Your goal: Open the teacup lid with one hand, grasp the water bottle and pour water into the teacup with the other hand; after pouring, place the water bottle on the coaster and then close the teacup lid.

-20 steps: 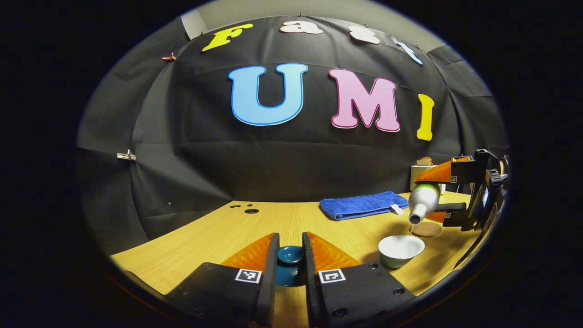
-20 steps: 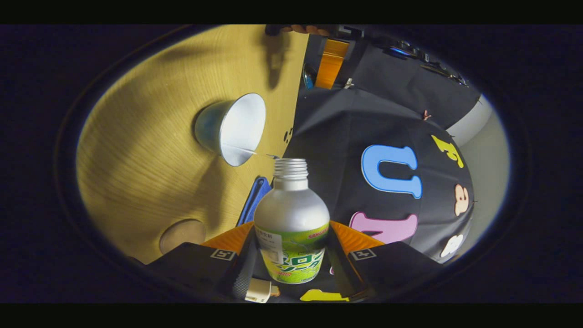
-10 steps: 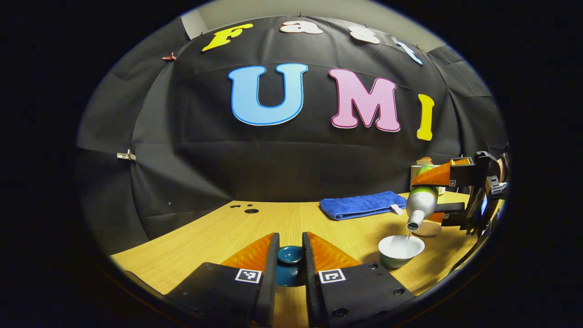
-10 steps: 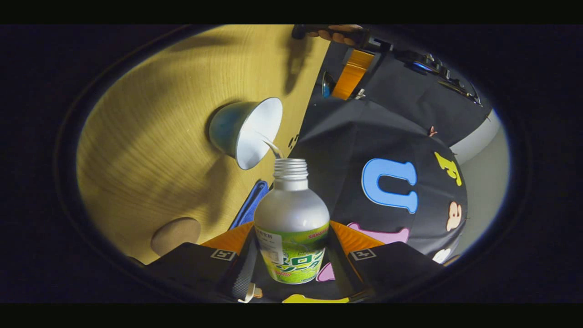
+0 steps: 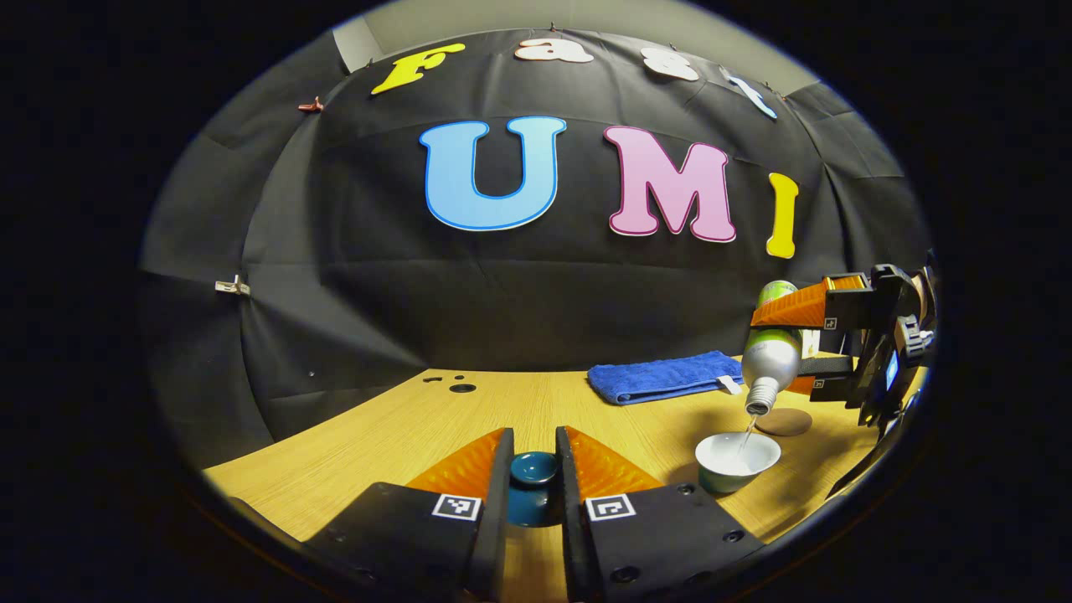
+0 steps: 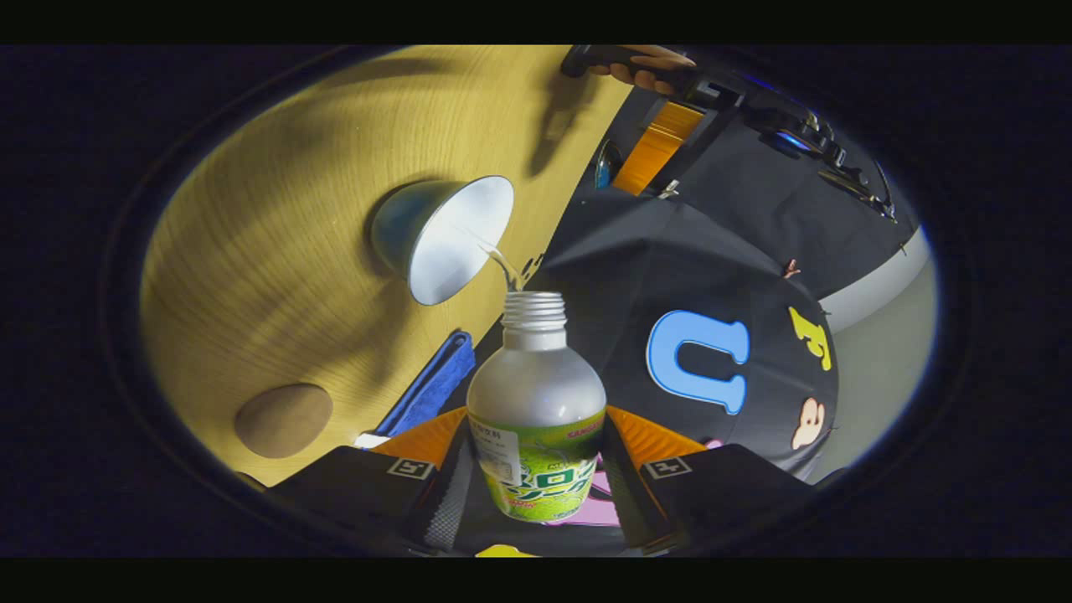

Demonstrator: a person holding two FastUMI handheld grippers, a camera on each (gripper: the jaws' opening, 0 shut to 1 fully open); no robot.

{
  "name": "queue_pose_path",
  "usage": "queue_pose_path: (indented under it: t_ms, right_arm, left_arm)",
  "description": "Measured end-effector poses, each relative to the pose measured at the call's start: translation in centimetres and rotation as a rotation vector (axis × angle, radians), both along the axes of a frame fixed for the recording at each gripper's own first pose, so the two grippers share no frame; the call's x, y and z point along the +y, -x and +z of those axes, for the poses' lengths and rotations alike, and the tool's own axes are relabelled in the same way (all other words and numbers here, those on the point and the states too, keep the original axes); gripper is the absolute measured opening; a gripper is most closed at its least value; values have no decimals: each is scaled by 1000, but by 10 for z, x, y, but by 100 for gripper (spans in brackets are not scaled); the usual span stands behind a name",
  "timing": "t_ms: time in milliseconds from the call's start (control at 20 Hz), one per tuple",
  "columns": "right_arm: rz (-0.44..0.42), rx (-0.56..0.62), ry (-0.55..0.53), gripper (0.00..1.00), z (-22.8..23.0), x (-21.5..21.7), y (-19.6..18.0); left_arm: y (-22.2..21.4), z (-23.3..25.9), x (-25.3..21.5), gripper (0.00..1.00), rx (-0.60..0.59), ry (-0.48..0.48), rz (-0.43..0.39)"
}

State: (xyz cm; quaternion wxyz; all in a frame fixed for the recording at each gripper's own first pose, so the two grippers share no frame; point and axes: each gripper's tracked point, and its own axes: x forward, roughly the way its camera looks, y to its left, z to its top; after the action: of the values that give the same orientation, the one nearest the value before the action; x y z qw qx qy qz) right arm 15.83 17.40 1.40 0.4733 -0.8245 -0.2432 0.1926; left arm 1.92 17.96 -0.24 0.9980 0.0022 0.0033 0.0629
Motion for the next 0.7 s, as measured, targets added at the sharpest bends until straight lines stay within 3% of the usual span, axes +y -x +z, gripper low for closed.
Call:
queue_pose_path:
  t_ms: [700]
  right_arm:
    - [82, -115, 140, 75, 16, 17, 6]
  left_arm:
    - [0, -1, 0, 31, -2, -2, 0]
